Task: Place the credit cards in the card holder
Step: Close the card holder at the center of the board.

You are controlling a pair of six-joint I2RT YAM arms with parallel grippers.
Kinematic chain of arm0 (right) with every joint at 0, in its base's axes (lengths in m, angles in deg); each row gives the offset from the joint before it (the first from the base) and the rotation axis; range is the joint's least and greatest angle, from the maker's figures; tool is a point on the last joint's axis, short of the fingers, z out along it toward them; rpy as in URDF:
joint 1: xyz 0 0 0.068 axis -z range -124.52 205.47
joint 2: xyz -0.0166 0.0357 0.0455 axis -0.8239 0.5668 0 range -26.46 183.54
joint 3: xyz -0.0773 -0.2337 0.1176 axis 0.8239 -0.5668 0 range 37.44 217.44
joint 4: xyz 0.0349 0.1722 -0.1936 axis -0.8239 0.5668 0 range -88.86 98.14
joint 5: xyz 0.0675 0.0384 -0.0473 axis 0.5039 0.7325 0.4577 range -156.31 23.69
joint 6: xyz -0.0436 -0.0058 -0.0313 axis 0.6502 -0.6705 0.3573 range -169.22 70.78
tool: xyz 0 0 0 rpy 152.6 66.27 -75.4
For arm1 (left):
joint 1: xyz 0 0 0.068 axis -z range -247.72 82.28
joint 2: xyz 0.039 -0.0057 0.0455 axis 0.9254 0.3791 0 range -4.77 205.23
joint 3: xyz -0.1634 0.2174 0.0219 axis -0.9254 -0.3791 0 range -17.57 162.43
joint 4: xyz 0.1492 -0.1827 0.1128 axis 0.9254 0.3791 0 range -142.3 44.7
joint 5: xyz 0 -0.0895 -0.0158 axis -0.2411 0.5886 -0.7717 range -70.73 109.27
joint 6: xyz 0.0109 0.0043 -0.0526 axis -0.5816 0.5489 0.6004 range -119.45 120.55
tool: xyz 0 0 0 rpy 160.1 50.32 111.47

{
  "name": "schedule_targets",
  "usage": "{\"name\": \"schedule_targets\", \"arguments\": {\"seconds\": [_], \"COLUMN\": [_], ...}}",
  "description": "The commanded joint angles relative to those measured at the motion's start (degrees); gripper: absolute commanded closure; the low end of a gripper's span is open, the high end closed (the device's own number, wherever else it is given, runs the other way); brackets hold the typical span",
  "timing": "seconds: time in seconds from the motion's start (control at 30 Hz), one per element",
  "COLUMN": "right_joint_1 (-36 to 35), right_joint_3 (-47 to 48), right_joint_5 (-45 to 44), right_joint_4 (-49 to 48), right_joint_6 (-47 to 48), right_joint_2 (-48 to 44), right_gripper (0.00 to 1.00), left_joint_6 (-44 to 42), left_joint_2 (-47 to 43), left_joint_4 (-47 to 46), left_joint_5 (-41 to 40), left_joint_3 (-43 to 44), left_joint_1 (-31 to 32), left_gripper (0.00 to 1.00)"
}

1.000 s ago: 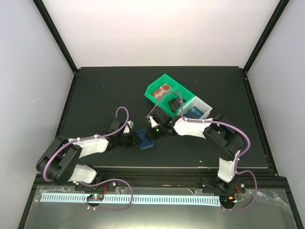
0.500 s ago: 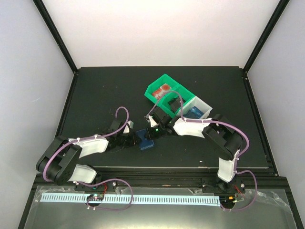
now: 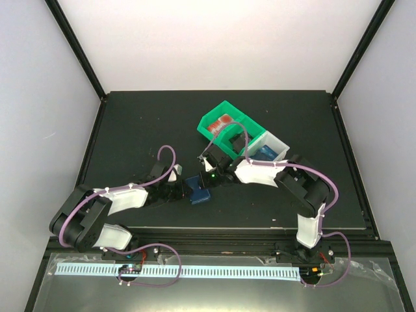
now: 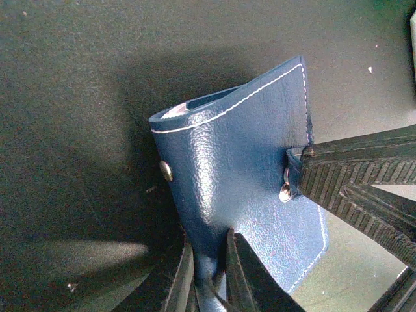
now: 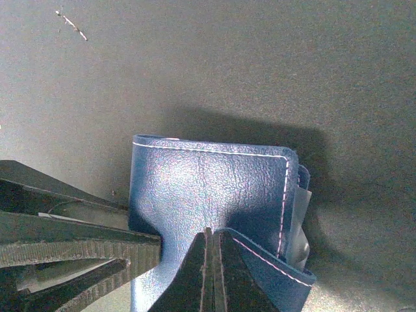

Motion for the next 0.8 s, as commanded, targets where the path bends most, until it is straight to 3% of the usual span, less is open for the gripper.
{"name": "schedule_targets", "arguments": {"seconds": [0.0, 0.3, 0.43, 0.63, 0.77], "right_joint_1": [0.1, 0.2, 2.2, 2.9, 2.9], "right_joint_3": [-0.2, -4.2, -2.4, 1.4, 2.0], "right_joint_5": [-0.6, 7.4, 15.0, 14.1, 14.3], "right_joint_4": [3.6, -5.9, -2.6, 5.7, 4.8], "right_joint_6": [1.0, 2.0, 6.6, 13.8, 13.5], "right_joint_2": [2.5, -2.7, -1.1, 1.3, 2.9], "right_gripper": [0.99, 0.99, 0.99, 0.99, 0.99], "left_joint_6": [-0.9, -0.8, -1.0, -1.4, -1.5], "left_joint_2": [2.0, 2.0, 1.8, 1.7, 1.8], "left_joint_4": [6.6, 6.5, 7.0, 7.1, 6.7], "left_joint_5": [-2.4, -2.4, -1.8, -2.3, -1.9], "left_joint_3": [-1.2, -1.2, -1.1, -1.2, -1.1], "left_joint_1": [0.4, 0.3, 0.4, 0.4, 0.3], "left_gripper": [0.87, 0.87, 0.86, 0.86, 0.86]}}
